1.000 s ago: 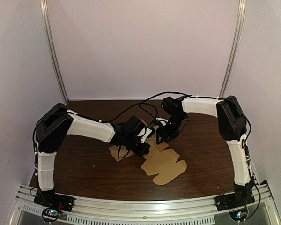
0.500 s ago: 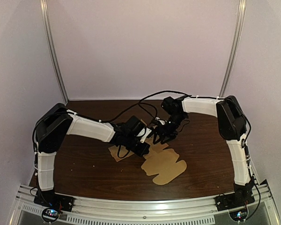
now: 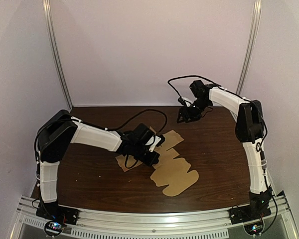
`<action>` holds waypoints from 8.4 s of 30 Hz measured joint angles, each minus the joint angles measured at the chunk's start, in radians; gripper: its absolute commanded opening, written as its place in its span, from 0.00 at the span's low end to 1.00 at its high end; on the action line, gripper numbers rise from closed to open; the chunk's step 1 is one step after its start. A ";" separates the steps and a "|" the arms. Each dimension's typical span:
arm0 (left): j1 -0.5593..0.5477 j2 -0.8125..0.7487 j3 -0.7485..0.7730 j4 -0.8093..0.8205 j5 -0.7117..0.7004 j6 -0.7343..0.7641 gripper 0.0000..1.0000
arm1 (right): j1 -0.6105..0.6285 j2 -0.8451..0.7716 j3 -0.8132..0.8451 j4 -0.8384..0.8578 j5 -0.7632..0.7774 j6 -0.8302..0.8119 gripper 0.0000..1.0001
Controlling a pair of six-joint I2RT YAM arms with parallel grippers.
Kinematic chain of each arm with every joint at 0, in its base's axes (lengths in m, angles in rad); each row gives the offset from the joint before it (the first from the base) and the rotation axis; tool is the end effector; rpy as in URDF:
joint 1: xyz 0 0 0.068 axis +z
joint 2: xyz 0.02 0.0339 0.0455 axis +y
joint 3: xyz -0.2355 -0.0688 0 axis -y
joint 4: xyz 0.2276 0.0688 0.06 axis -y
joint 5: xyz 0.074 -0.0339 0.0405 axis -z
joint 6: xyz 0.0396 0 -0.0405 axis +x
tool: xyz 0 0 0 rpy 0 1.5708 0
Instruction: Fold the paper box
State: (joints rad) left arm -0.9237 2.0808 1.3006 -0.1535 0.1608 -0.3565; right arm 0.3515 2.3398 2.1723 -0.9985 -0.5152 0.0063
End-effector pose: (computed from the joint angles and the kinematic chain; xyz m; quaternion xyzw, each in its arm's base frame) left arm 0.2398 -0.3279 0.1107 0.2890 0.9018 -0.2476 0.2048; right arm 0.4260 0.1770 0.2043 -0.2131 0.9244 0.2802 0.1469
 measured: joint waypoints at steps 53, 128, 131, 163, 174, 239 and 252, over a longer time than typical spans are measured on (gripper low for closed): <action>0.280 0.007 0.231 -0.430 -0.211 -0.644 0.30 | 0.002 -0.111 -0.247 -0.007 -0.047 -0.008 0.65; 0.315 -0.270 -0.267 0.233 -0.096 -1.072 0.00 | 0.134 -0.071 -0.446 -0.029 -0.468 -0.002 0.68; 0.316 -0.270 -0.264 0.200 -0.098 -1.055 0.00 | 0.134 -0.079 -0.458 -0.001 -0.484 0.028 0.63; 0.292 -0.325 -0.206 -0.077 -0.145 -0.887 0.30 | 0.182 -0.095 -0.392 0.002 -0.385 0.047 0.10; 0.246 -0.263 0.115 -0.226 0.005 -0.529 0.07 | 0.182 -0.048 -0.377 -0.005 -0.407 0.046 0.09; 0.194 -0.054 0.323 -0.401 0.062 -0.332 0.32 | 0.038 -0.054 -0.201 -0.088 -0.178 -0.026 0.49; 0.266 0.095 0.525 -0.552 -0.019 -0.471 0.31 | 0.071 -0.032 -0.156 -0.118 -0.161 -0.058 0.51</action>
State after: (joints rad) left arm -0.6579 2.1754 1.8259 -0.7052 0.1413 -0.8272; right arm 0.4225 2.3077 2.0167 -1.1164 -0.6762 -0.0513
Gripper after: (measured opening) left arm 0.312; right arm 0.505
